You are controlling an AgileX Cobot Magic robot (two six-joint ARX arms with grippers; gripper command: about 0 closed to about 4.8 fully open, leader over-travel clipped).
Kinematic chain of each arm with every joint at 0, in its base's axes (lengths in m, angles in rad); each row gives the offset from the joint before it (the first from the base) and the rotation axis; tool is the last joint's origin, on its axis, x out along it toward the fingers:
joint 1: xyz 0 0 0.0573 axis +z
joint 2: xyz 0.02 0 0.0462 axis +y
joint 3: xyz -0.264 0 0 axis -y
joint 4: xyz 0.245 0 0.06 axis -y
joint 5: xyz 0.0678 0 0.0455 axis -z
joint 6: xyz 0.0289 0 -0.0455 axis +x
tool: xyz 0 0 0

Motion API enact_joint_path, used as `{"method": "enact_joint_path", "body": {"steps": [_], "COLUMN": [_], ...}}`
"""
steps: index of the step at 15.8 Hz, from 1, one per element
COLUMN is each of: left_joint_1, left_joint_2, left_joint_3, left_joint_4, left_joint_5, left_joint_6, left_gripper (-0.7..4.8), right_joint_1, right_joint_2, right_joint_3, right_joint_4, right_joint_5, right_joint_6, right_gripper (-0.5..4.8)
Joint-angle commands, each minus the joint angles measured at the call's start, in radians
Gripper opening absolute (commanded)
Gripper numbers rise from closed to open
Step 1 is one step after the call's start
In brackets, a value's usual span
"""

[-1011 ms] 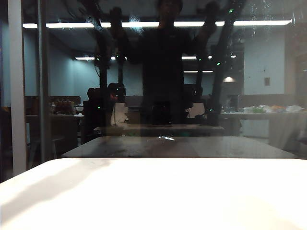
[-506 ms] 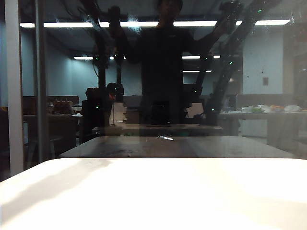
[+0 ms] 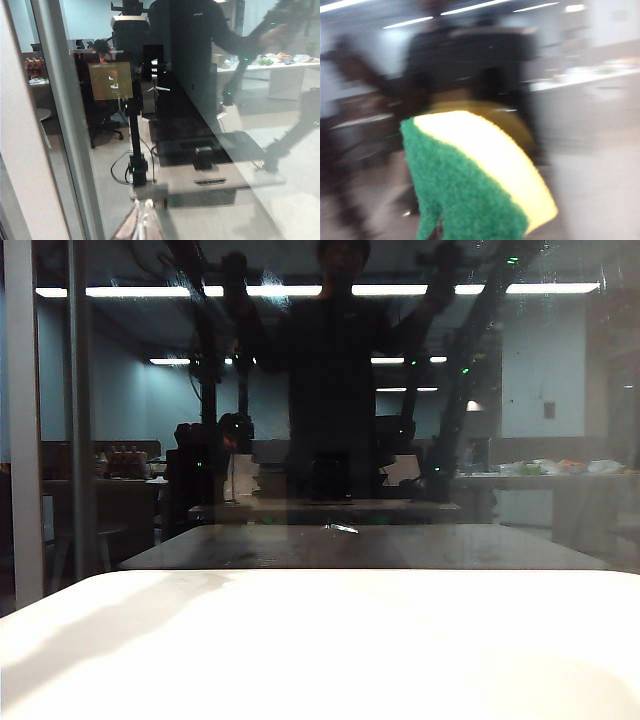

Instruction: Reach upward to find where there is water on the glass, pick up the sponge from the table, dry the water, and finally place the sponge back on the table.

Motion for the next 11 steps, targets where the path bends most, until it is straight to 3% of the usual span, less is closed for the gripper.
{"method": "enact_joint_path", "body": {"steps": [1, 4, 6, 11], "left_joint_1": [0.0, 0.0, 0.0, 0.0], "left_joint_2": [-0.005, -0.005, -0.005, -0.005], "left_joint_3": [0.006, 0.006, 0.006, 0.006], "left_joint_4": [0.02, 0.02, 0.019, 0.019], "left_joint_5": [0.002, 0.004, 0.004, 0.004], "left_joint_6": [-0.003, -0.003, -0.003, -0.002], "left_gripper": [-0.06, -0.06, -0.06, -0.06], "right_joint_1": [0.136, 0.261, 0.325, 0.338], "right_joint_2": [0.016, 0.039, 0.043, -0.006], "right_joint_3": [-0.003, -0.003, -0.004, -0.003], "right_joint_4": [-0.054, -0.13, -0.171, -0.19], "right_joint_5": [-0.028, -0.026, 0.027, 0.069], "right_joint_6": [-0.037, -0.069, -0.121, -0.159], "right_gripper": [-0.05, -0.05, -0.05, -0.05]}}
